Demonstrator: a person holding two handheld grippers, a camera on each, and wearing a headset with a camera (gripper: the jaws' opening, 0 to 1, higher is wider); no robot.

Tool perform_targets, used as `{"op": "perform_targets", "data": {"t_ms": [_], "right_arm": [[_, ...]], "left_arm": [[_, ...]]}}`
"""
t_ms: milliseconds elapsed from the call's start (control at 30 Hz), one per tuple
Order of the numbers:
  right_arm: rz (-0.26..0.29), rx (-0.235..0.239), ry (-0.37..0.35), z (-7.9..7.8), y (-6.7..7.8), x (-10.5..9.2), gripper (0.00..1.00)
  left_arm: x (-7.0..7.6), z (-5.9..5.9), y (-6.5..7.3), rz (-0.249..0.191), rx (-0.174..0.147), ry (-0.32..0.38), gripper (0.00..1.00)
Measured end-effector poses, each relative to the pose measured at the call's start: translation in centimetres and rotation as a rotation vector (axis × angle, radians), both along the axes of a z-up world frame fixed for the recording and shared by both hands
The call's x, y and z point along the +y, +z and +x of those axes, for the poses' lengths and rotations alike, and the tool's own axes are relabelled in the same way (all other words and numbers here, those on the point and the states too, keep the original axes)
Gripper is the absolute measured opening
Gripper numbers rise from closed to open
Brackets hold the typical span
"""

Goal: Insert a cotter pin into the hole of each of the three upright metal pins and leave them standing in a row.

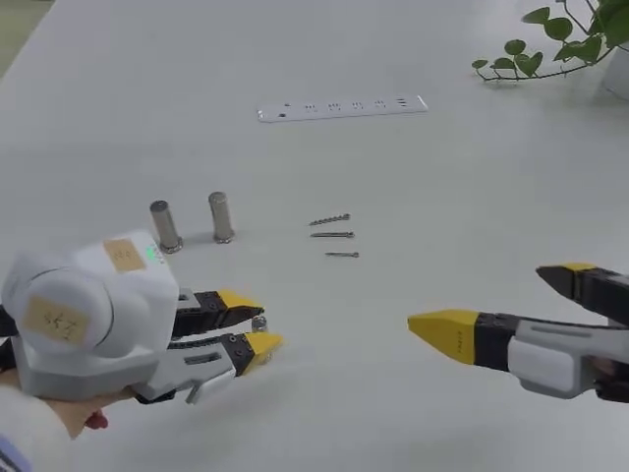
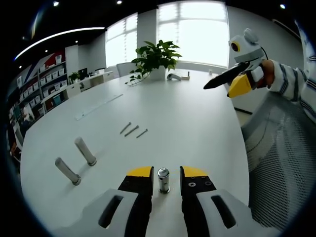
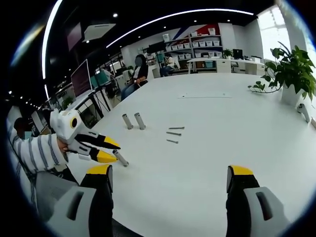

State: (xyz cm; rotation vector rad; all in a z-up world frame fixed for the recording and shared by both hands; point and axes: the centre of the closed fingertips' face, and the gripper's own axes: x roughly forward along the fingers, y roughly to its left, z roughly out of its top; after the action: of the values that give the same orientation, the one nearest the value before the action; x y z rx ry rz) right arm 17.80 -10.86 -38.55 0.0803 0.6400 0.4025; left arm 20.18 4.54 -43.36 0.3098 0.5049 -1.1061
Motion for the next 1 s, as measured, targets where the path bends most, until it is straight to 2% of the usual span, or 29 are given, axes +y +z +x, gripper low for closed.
{"op": "perform_targets", "data": {"t_ms": [67, 133, 233, 433, 633, 700, 733, 833, 1000], "right_arm": [[-0.001, 0.002, 0.002, 0.0, -0.1, 0.1, 0.95], [-0.003, 0.003, 0.004, -0.1, -0.1, 0.1, 0.95], [-0.008, 0.004, 0.006, -0.1, -0.1, 0.1, 0.94], [-0.013, 0.001, 0.008, 0.0, 0.0, 0.0, 0.94], [-0.014, 0.007, 0.012, 0.0, -0.2, 0.1, 0.94], [-0.013, 0.009, 0.015, 0.0, -0.3, 0.3, 0.94], [-0.014, 0.011, 0.017, 0.0, -0.3, 0.4, 0.93], [-0.014, 0.013, 0.024, 0.2, -0.4, 0.6, 0.93], [-0.021, 0.011, 0.042, 0.7, -0.3, 0.8, 0.92]], "left_arm": [[0.1, -0.1, 0.3, -0.004, -0.003, -0.001, 0.27], [-0.2, -0.5, 0.7, -0.057, 0.043, 0.006, 0.35], [0.5, -0.2, 1.3, -0.058, 0.009, 0.029, 0.41], [1.6, 0.3, 2.3, -0.104, 0.001, 0.09, 0.68], [2.9, 0.5, 2.6, -0.112, -0.002, 0.141, 0.89], [3.8, 1.4, 2.9, -0.095, -0.05, 0.198, 0.99], [4.0, 1.3, 2.8, -0.086, -0.053, 0.195, 0.99], [4.2, 1.0, 2.9, -0.114, -0.022, 0.21, 0.99], [4.4, 0.5, 2.8, -0.11, -0.015, 0.21, 0.99]]}}
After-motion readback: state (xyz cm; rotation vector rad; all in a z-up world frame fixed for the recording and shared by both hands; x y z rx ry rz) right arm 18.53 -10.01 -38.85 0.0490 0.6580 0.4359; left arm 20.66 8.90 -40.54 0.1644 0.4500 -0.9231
